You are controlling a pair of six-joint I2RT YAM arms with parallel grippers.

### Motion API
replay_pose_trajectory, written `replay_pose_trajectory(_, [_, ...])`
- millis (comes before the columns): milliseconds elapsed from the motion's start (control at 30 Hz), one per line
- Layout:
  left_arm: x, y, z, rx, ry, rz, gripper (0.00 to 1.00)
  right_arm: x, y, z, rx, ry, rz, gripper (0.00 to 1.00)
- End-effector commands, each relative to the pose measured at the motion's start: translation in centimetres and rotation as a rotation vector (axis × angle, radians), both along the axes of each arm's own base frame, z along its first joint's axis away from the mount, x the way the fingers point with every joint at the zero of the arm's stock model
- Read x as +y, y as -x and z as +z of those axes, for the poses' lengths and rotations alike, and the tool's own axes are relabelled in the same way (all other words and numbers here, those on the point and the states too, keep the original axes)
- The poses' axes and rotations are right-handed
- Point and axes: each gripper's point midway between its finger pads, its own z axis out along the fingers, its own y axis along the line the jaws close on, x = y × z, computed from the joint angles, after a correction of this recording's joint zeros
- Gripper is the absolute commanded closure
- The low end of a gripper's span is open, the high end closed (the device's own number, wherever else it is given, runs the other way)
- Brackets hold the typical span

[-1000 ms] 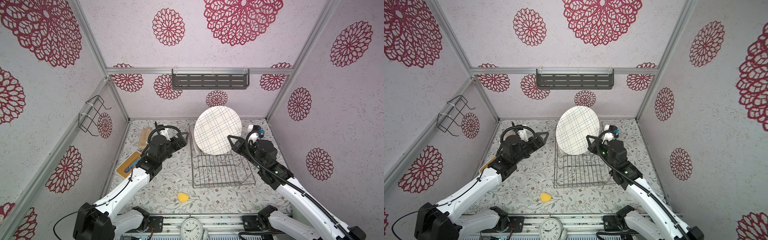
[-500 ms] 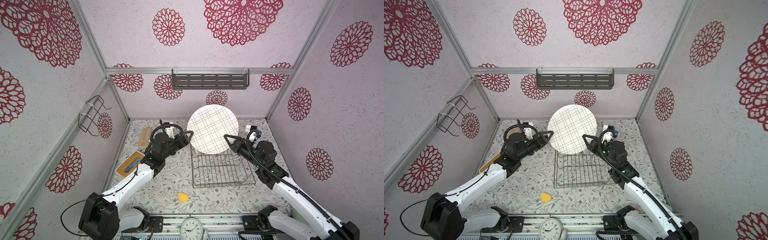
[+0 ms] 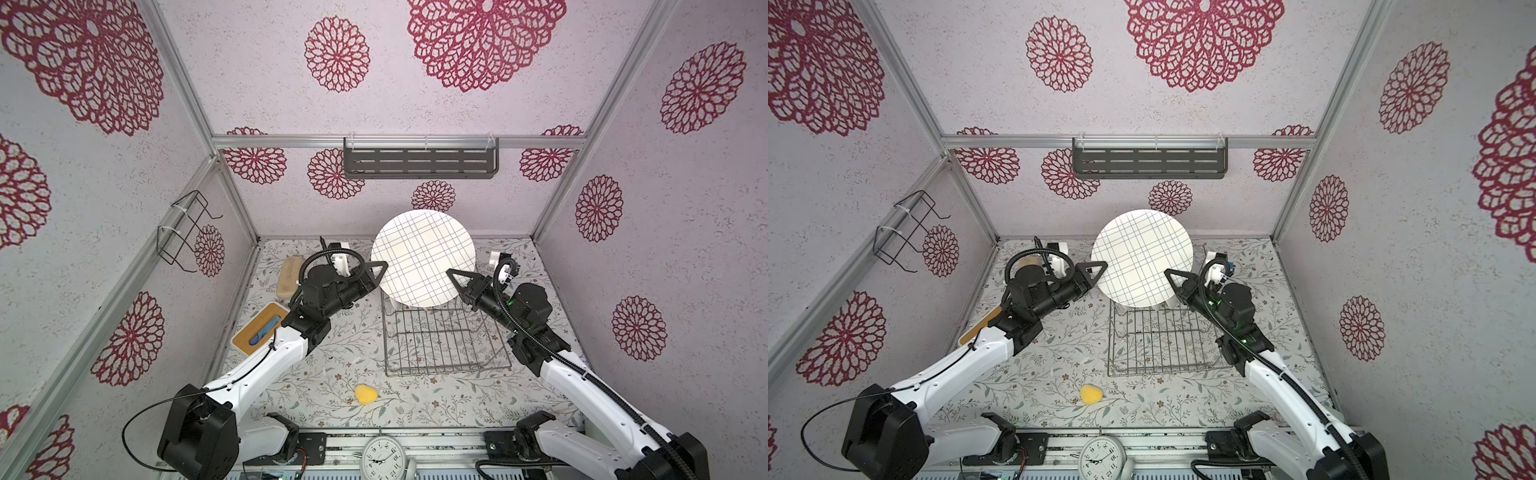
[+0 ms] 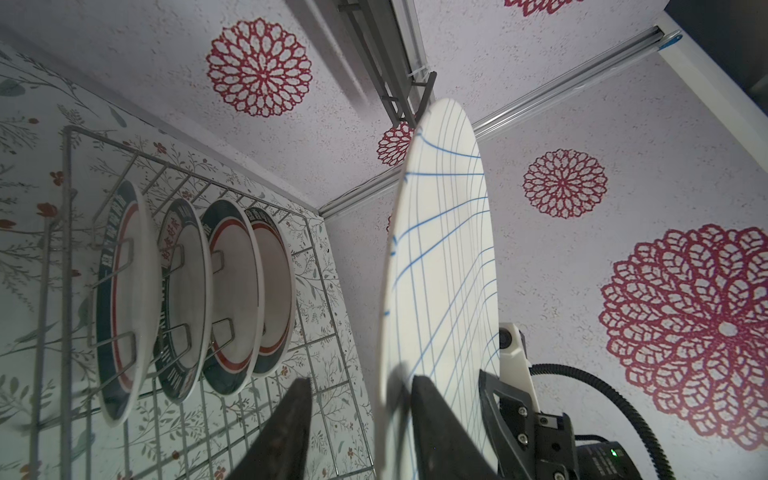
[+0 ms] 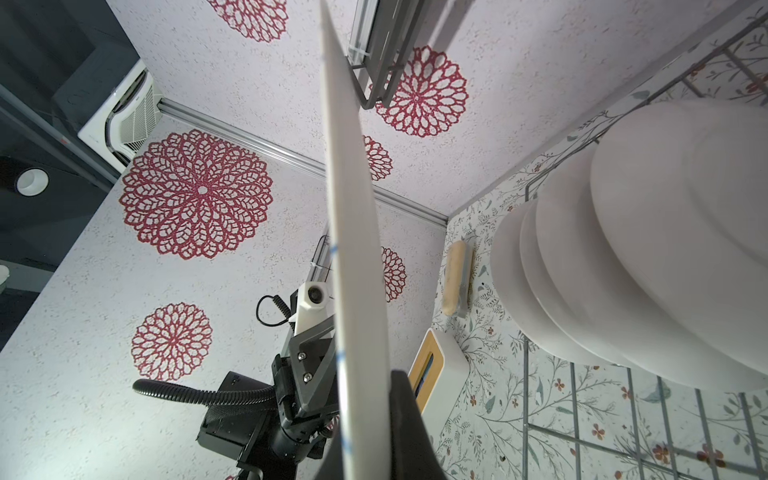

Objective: Unload the plates from the dish rack
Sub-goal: 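Carry the plate toward the left gripper and grasp its rim with the left gripper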

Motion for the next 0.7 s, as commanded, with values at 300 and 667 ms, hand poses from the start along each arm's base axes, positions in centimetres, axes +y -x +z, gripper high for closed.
replay_pose_trajectory(300, [-0.3, 0.2, 1.8, -0.034, 0.073, -0.016, 0.8, -0.2, 1.4, 4.5, -0.151, -0.111, 0.054, 0.98])
replay_pose_trajectory(667, [0.9, -0.2, 2.2, -0.048, 0.126, 0.012, 0.98, -0.9, 0.9, 4.1, -0.14, -0.116, 0.032, 0.64])
